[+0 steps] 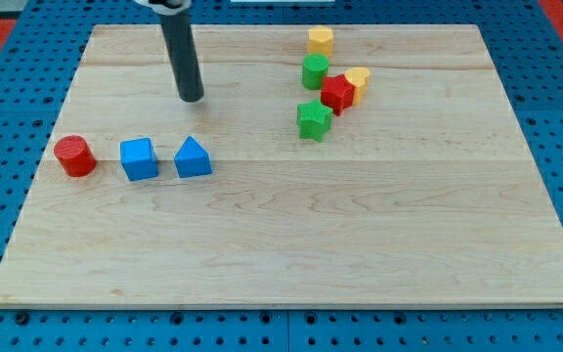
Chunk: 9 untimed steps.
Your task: Push the yellow blocks towards the top left corner
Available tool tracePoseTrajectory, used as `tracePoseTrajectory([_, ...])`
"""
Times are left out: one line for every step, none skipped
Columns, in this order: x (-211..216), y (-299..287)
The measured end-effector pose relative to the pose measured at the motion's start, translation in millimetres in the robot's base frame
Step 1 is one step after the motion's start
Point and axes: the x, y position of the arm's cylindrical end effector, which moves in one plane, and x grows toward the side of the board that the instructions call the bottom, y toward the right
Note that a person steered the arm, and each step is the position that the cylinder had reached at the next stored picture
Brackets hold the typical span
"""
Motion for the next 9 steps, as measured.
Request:
tracePoseTrajectory([73.2, 22.2])
tracePoseTrajectory([102.0, 143.2])
tracePoseTrajectory([64.9, 235.2])
tracePoseTrajectory([21.4, 227.2])
tracePoseTrajectory([12.7, 221.0])
tracePoseTrajectory([3.5, 241.4])
tracePoseTrajectory([-15.0, 217.4])
tracePoseTrajectory([-4.5, 197.4])
tracePoseTrajectory([-0.4, 216.7])
